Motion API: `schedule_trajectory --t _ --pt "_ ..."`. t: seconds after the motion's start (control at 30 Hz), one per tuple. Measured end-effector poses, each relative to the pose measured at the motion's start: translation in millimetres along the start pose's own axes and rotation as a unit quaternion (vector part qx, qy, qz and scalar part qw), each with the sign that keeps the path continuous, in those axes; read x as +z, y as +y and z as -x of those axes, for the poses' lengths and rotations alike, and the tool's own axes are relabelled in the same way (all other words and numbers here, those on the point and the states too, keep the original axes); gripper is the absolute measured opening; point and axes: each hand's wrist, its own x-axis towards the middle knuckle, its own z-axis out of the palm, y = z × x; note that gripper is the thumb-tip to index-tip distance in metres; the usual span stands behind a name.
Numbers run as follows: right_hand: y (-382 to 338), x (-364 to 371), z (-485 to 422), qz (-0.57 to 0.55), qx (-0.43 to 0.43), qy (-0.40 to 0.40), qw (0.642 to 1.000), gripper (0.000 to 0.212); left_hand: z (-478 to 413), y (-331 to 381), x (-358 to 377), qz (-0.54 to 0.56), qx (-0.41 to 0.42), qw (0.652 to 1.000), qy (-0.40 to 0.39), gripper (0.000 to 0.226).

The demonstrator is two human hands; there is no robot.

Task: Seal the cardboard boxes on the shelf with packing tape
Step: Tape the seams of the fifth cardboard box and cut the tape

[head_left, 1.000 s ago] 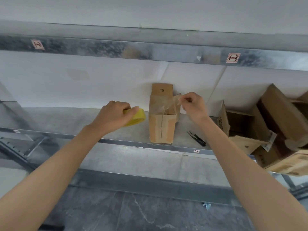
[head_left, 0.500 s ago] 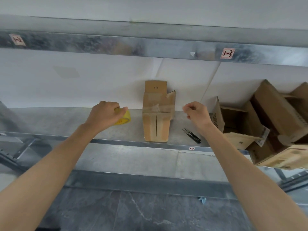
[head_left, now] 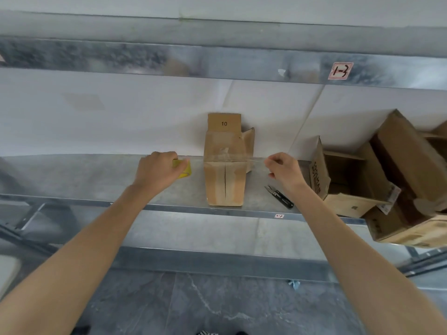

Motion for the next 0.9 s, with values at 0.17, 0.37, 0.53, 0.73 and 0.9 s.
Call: schedule_trajectory --t 0.17,0.37,0.53,0.73,0.9 --pt "8.6 36.6 1.7 -0.039 0.025 -0.019 0.999 0.008 11.6 23.8 29.3 -0.007 -0.023 1.0 -0.011 0.045" --pt "25.5 71.0 -1.8 -0.055 0.002 0.031 0.998 0.02 16.9 30.6 36.3 0.009 -0.042 0.999 0.006 0.043" --pt "53.9 62.8 -11.5 0.057 0.013 -0.015 0.998 0.014 22.3 33.6 35.0 0.018 -0.017 0.999 0.04 0.045" --pt "110.2 2.8 -23.3 0.41 0.006 0.041 0.911 0.038 24.2 31.6 38.0 0.022 -0.017 0.999 0.046 0.043" --pt "123.6 -13.0 -24.4 0.492 -0.002 0.012 0.87 0.034 27.6 36.8 42.2 0.026 -0.057 0.996 0.057 0.042"
